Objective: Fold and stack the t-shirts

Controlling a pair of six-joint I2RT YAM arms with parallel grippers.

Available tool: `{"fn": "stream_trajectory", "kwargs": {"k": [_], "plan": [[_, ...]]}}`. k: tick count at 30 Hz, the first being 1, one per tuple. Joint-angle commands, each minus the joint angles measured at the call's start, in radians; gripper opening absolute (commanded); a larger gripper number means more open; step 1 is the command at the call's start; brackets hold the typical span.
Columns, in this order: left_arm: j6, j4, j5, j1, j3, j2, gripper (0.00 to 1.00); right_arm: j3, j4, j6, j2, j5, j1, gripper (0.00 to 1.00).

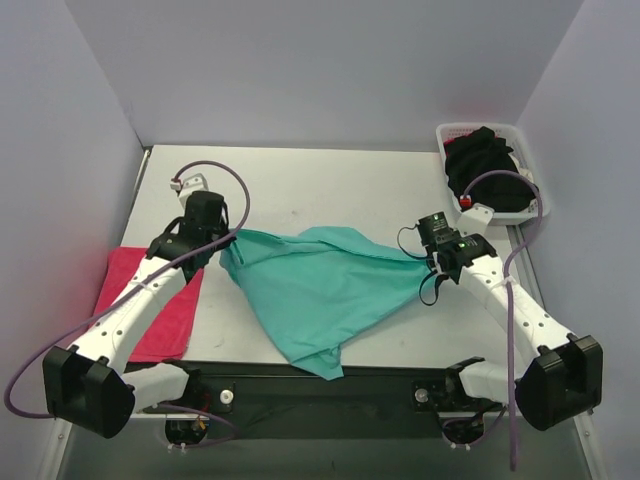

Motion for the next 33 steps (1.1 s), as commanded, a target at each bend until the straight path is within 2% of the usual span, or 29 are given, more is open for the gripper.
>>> {"fn": "stream_trajectory", "kwargs": {"k": [1,8,11,16,21,23,25,26,27,30,33], "plan": [[0.034,-0.013,-0.028,0.027,0.073,-0.031,0.0,0.006,-0.05,-0.032,-0.033,0.057,-0.028,0.0],[0.011,-0.016,-0.048,0.037,0.083,0.001,0.0,-0.009,-0.05,-0.019,-0.03,0.056,-0.07,0.0],[-0.018,0.033,-0.054,0.04,0.096,0.04,0.0,-0.003,-0.049,0.001,0.001,0.05,-0.075,0.0],[-0.043,0.137,-0.059,0.041,0.19,0.207,0.0,0.015,-0.049,0.016,0.061,0.03,-0.075,0.0],[0.003,0.294,-0.039,0.046,0.276,0.376,0.0,-0.008,-0.049,0.039,0.093,0.028,-0.073,0.0],[0.054,0.384,0.001,0.046,0.302,0.438,0.0,-0.018,-0.049,0.048,0.102,0.025,-0.076,0.0],[0.083,0.401,0.056,0.047,0.38,0.492,0.01,-0.028,-0.049,0.06,0.113,0.017,-0.075,0.0],[0.112,0.397,0.069,0.047,0.409,0.541,0.08,-0.029,-0.049,0.065,0.119,0.013,-0.075,0.0],[0.115,0.383,0.081,0.046,0.469,0.561,0.33,-0.029,-0.047,0.067,0.124,0.002,-0.073,0.0],[0.123,0.344,0.093,0.041,0.482,0.581,0.55,-0.028,-0.046,0.073,0.139,-0.003,-0.067,0.0],[0.12,0.355,0.09,0.035,0.404,0.522,0.65,-0.024,-0.04,0.071,0.156,-0.009,-0.065,0.0]]}}
